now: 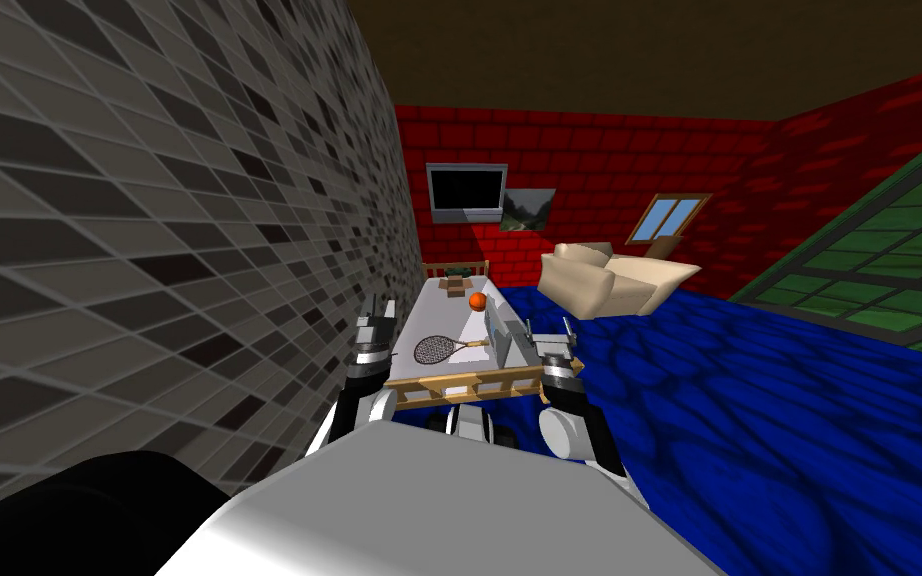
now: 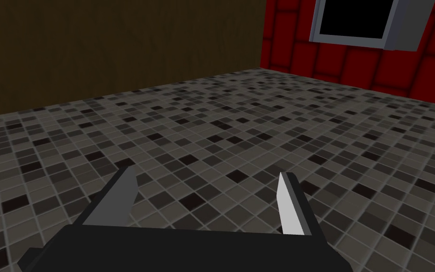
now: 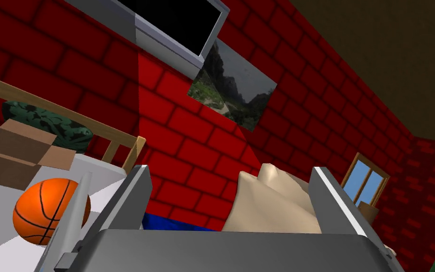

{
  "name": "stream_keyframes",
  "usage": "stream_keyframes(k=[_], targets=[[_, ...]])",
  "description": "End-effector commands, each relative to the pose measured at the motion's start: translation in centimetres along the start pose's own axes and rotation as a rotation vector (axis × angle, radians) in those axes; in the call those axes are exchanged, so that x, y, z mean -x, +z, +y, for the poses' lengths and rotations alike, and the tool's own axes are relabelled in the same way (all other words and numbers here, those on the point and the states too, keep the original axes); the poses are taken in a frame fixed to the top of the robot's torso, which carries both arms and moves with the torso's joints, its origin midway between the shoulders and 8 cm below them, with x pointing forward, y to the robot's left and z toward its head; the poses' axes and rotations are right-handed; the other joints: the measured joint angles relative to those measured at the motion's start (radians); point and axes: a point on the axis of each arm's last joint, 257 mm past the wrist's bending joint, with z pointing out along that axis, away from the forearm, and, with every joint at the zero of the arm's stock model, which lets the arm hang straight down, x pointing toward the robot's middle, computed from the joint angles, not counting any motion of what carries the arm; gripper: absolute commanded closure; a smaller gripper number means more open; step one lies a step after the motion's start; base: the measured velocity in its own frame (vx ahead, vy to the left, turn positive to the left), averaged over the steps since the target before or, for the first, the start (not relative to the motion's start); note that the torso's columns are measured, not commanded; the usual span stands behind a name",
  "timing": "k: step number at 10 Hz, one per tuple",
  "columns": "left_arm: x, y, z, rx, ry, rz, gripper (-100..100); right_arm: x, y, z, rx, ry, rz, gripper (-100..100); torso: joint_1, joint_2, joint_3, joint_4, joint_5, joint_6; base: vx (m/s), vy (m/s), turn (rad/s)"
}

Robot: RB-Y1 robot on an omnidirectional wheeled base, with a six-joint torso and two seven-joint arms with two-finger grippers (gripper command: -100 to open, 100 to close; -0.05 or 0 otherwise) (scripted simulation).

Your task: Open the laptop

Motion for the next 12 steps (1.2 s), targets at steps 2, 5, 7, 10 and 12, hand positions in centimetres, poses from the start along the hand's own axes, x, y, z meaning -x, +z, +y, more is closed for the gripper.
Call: stream_keyframes(k=[2, 5, 7, 10, 12], targets=[[0.0, 0.0, 0.0, 0.0, 0.0, 0.0, 0, 1.8, -0.1, -1.9, -0.021, 0.181, -0.053, -100, 0.0, 0.0, 0.0, 0.0, 0.0, 0.0, 0.012, -0.024, 0.014], [0.0, 0.0, 0.0, 0.0, 0.0, 0.0, 0, 2.7, -0.1, -2.9, -0.029, 0.274, -0.08, -100, 0.0, 0.0, 0.0, 0.0, 0.0, 0.0, 0.01, -0.024, 0.014], [0.0, 0.0, 0.0, 0.0, 0.0, 0.0, 0, 3.7, -0.3, -3.9, -0.037, 0.36, -0.109, -100, 0.0, 0.0, 0.0, 0.0, 0.0, 0.0, 0.012, -0.022, 0.016], [0.0, 0.0, 0.0, 0.0, 0.0, 0.0, 0, 5.5, -0.6, -6.2, -0.049, 0.525, -0.173, -100, 0.0, 0.0, 0.0, 0.0, 0.0, 0.0, 0.014, -0.026, 0.016], [0.0, 0.0, 0.0, 0.0, 0.0, 0.0, 0, 6.5, -0.9, -7.4, -0.053, 0.609, -0.207, -100, 0.0, 0.0, 0.0, 0.0, 0.0, 0.0, 0.01, -0.028, 0.015]])
